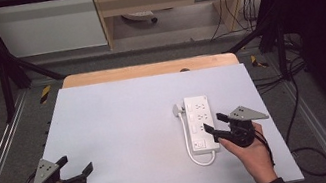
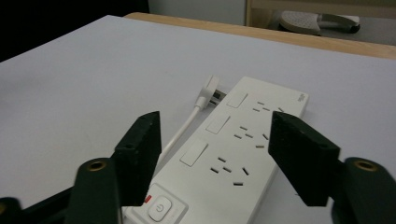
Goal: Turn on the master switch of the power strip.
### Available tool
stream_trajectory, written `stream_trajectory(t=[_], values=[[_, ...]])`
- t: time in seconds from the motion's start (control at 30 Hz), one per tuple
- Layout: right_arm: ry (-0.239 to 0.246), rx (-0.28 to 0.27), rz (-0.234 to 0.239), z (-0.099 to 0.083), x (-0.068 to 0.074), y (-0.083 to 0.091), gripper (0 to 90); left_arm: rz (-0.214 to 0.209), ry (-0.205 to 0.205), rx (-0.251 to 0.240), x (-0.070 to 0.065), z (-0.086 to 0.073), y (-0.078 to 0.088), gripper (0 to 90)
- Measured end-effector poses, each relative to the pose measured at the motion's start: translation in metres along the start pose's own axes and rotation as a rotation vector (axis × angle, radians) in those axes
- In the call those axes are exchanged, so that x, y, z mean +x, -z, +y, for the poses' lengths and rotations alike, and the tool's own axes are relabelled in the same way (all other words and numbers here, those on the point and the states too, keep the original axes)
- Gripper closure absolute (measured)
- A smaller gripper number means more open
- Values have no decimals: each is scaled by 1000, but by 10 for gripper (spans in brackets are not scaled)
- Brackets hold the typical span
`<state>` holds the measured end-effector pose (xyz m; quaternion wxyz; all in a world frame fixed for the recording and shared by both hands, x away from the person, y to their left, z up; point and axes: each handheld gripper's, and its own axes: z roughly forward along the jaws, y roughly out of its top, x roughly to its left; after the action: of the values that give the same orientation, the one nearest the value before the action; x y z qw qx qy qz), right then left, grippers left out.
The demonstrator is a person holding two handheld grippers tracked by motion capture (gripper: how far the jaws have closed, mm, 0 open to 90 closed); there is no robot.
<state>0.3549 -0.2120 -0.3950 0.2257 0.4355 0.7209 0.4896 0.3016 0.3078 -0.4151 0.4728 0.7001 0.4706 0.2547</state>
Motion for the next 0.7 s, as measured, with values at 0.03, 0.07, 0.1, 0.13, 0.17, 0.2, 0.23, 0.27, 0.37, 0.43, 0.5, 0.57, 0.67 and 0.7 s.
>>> stream_trajectory(t=[0.03,0.07,0.1,0.13,0.17,0.2,0.23,0.27,0.37,0.43,0.5,0.57,0.67,0.7], values=[[-3,2,-8,0,-1,0,277,0,0,0,0,0,0,62],[-7,4,-21,1,-1,0,236,0,0,0,0,0,0,62],[-12,4,-28,1,-1,0,209,1,1,0,0,0,0,62],[-18,5,-31,1,-2,0,179,1,1,0,0,0,0,62],[-23,5,-35,2,-2,0,154,1,1,0,0,0,0,62],[-28,2,-38,2,-2,0,131,1,1,0,0,0,0,62],[-26,0,-42,2,-3,0,111,3,1,0,0,0,0,62],[-26,1,-44,2,-3,0,84,10,0,-2,1,0,0,62],[-28,3,-53,3,-4,0,37,10,5,-3,1,0,1,62],[-20,-11,-58,2,-4,0,24,9,5,-3,1,0,1,62],[-8,-21,-62,2,-4,1,26,10,3,-2,1,0,1,62],[2,-28,-57,2,-6,2,25,10,3,-1,1,0,0,62],[8,-45,-60,1,-8,5,28,11,6,-3,1,0,0,61],[11,-48,-60,1,-10,6,28,11,6,-3,2,0,0,62]])
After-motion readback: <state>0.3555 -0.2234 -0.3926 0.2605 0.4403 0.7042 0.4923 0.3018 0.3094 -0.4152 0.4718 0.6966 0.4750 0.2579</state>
